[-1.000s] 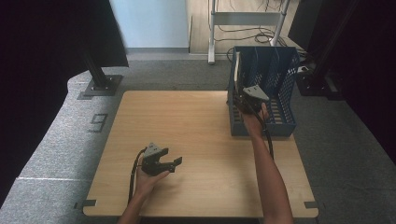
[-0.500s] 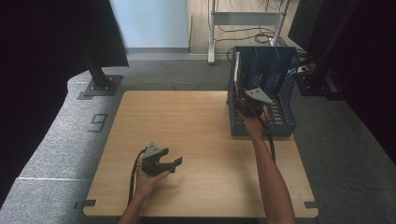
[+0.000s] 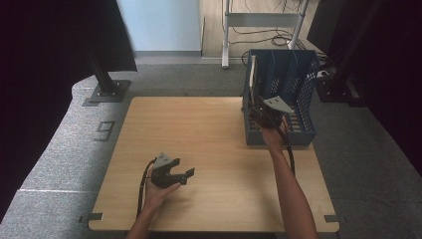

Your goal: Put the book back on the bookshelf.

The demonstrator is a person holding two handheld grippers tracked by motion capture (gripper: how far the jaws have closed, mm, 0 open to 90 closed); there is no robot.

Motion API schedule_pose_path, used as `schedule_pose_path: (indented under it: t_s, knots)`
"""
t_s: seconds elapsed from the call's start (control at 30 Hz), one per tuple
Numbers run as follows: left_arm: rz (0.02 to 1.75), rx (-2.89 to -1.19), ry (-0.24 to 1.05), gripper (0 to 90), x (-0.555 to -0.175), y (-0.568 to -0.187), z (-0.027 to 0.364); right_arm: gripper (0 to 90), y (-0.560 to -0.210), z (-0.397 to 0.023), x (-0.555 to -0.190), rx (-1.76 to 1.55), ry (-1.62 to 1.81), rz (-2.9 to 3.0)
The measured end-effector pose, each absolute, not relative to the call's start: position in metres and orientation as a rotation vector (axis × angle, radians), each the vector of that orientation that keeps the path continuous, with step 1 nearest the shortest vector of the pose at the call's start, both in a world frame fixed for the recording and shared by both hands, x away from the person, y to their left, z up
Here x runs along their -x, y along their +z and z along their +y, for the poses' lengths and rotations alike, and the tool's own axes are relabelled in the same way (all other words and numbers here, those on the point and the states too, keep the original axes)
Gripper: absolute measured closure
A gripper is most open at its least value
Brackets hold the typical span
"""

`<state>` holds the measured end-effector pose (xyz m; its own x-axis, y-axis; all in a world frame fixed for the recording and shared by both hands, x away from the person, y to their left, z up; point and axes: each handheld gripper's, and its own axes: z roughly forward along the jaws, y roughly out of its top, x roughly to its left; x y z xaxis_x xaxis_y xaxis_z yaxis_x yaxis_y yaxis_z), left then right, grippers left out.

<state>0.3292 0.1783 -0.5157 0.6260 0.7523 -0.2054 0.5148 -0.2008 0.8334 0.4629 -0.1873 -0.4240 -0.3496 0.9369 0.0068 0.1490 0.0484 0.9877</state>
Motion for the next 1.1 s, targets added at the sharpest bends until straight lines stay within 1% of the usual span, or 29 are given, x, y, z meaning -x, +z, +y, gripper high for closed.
schedule_pose_path:
  t_s: [0.4,0.53,0.67,1.1]
  knots:
    - [1.006,-1.886,0.304,21.3,-0.328,-0.518,0.175,52.6,-0.427,-0.198,-0.434,-1.116,1.434,1.579]
    - [1.006,-1.889,0.303,21.3,-0.329,-0.518,0.174,52.6,-0.431,-0.201,-0.426,-1.134,1.454,1.588]
    - [1.005,-1.892,0.304,21.3,-0.328,-0.519,0.173,52.6,-0.44,-0.206,-0.41,-1.129,1.452,1.604]
    - [1.005,-1.899,0.295,21.2,-0.329,-0.52,0.172,52.6,-0.456,-0.214,-0.38,-1.125,1.486,1.627]
